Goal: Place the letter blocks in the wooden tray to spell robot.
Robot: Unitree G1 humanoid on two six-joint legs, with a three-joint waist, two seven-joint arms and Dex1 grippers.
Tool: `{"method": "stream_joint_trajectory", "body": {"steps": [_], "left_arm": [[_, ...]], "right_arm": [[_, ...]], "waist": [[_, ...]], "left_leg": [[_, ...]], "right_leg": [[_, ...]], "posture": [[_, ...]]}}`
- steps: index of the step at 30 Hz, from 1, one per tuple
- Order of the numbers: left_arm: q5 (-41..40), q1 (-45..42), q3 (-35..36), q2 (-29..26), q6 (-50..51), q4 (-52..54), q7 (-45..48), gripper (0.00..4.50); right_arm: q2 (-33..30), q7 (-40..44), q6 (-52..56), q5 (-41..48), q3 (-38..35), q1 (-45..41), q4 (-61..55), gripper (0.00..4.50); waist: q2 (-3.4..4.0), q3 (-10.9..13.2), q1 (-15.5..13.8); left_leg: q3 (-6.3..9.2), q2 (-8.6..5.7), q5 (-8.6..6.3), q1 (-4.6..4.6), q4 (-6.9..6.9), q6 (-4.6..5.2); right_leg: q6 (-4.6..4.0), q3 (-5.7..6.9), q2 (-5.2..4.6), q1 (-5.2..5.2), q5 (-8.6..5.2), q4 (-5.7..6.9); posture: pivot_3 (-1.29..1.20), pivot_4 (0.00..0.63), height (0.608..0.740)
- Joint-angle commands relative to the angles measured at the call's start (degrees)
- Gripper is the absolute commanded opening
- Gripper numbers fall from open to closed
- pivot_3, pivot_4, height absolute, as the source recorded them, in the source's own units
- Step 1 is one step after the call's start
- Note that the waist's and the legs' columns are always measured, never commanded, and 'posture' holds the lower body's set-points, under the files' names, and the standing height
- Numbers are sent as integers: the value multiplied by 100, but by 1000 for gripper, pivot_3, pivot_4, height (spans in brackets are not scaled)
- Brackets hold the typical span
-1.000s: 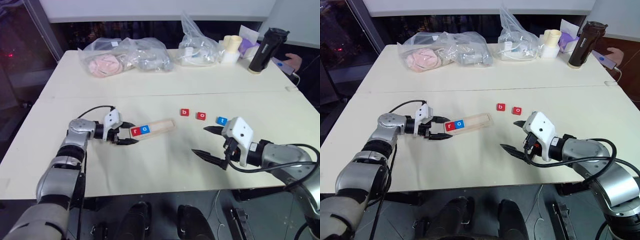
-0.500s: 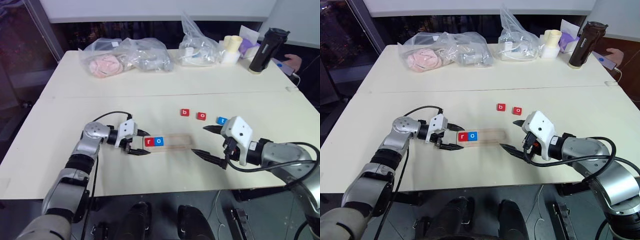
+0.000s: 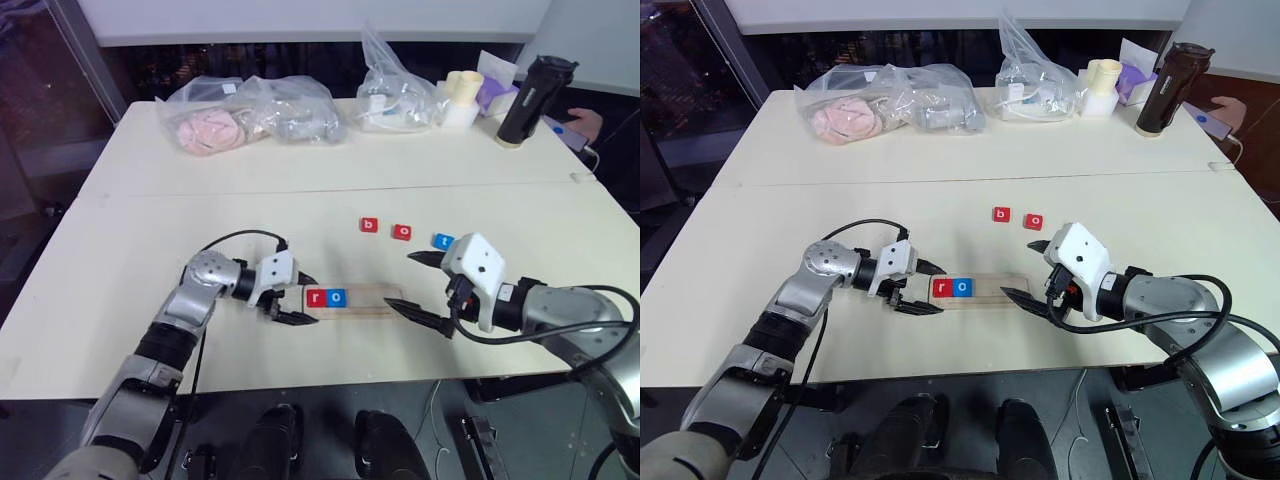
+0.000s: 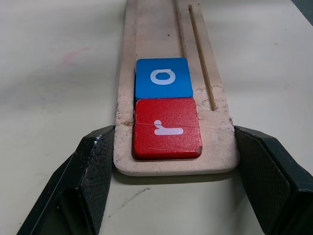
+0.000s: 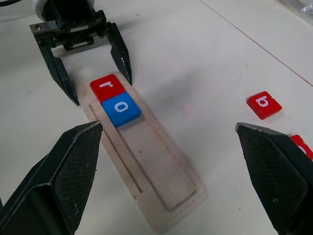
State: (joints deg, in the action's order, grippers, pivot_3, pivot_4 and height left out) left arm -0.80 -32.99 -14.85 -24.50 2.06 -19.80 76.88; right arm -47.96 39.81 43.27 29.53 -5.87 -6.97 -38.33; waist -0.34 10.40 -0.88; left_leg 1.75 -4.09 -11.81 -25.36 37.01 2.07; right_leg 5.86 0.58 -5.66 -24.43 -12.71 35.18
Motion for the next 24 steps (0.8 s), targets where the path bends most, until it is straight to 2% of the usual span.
{"method": "stream_joint_trajectory", "body": {"steps": [1,19,20,21,24], "left_arm": [[60,135,-208,-53,138,119,-88,3138],[-109,501,-261,-218,661,683,-334,3138],[-102,506,-265,-225,660,683,-343,4201],[-99,509,-268,-228,666,685,-359,4461],[-124,504,-271,-226,695,691,-404,4461]], "right_arm": [[-41,14,-135,-67,15,-46,-175,4500],[4,31,-232,-149,112,-79,-119,4500],[5,33,-232,-146,110,-81,-118,4500],[6,34,-230,-144,107,-85,-113,4500],[3,42,-235,-154,110,-86,-101,4500]], "waist": [[0,0,2],[3,-2,10],[3,-2,10],[5,-3,8],[7,-4,3]], "left_leg": [[0,0,0,0,0,0],[0,0,0,1,0,-1],[0,0,0,1,0,-1],[0,0,0,1,-1,-1],[0,0,-1,1,0,-1]], "right_leg": [[0,0,0,0,0,0],[0,-1,0,-1,0,0],[-1,-1,0,0,0,0],[-1,-1,0,-1,0,0],[-1,-1,0,0,0,0]], "posture": [[0,150,738],[0,150,738],[0,150,738],[0,150,738],[0,150,738]]}}
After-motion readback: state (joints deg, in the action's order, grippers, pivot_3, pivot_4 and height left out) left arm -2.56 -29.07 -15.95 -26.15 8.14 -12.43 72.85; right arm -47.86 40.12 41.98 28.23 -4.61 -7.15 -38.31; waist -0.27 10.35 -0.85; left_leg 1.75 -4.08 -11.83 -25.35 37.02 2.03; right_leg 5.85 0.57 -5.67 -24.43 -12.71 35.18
